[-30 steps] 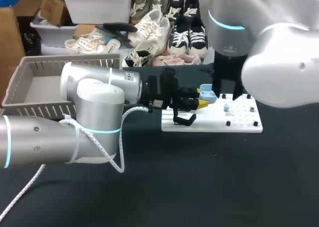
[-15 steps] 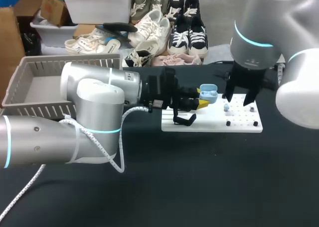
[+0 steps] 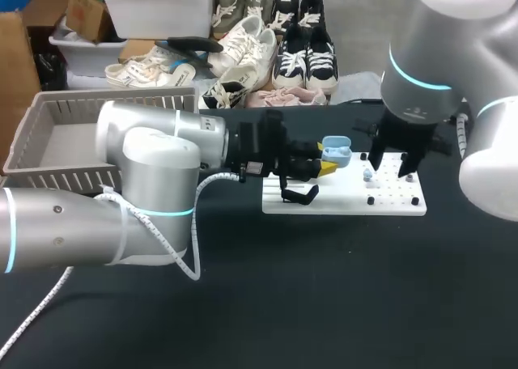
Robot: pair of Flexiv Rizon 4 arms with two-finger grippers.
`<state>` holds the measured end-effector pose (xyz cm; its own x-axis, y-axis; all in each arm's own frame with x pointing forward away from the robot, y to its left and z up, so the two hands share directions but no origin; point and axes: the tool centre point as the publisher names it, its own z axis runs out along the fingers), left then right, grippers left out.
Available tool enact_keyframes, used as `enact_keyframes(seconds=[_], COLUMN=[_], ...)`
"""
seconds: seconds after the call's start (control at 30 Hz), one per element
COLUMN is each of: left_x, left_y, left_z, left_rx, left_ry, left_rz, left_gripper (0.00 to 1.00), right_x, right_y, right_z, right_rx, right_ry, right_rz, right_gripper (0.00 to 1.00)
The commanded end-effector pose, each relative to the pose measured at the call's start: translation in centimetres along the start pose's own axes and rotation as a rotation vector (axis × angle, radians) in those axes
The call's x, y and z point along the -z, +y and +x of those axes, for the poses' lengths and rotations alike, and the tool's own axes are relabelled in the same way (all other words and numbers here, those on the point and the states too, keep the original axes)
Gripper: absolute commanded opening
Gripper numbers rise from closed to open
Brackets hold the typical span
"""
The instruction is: Pick up each earbud case from the left stands, insert the matching earbuds, close the lid, and place the case in the box.
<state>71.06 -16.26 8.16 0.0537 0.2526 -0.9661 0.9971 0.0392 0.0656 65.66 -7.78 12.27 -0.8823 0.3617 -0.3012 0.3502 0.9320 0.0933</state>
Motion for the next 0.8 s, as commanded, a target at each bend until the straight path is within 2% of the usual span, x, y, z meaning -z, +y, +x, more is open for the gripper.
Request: enact_keyframes(seconds=[0.03, 0.27, 0.5, 0.8], left_x=[0.9, 1.7, 3.3, 3.7], left_y=[0.0, 0.7, 1.8, 2.7], left_z=[0.2, 0.1, 0.3, 0.2], left_rx=[-0.003, -0.022, -0.022, -0.027], left_ry=[-0.006, -0.003, 0.003, -0.013], left_rz=[0.009, 0.036, 0.012, 0.019], left_gripper=[0.0, 0.0, 0.0, 0.0], right_x=[-0.2, -0.5, -1.6, -3.3], right_y=[-0.1, 0.0, 0.4, 0.9], right_z=[0.0, -0.1, -0.4, -1.1], right_rx=[-0.011, -0.023, -0.033, -0.027], right_ry=[-0.007, -0.011, -0.009, -0.013], right_rz=[-0.001, 0.002, -0.002, -0.01], right_gripper=[0.38, 0.37, 0.38, 0.39])
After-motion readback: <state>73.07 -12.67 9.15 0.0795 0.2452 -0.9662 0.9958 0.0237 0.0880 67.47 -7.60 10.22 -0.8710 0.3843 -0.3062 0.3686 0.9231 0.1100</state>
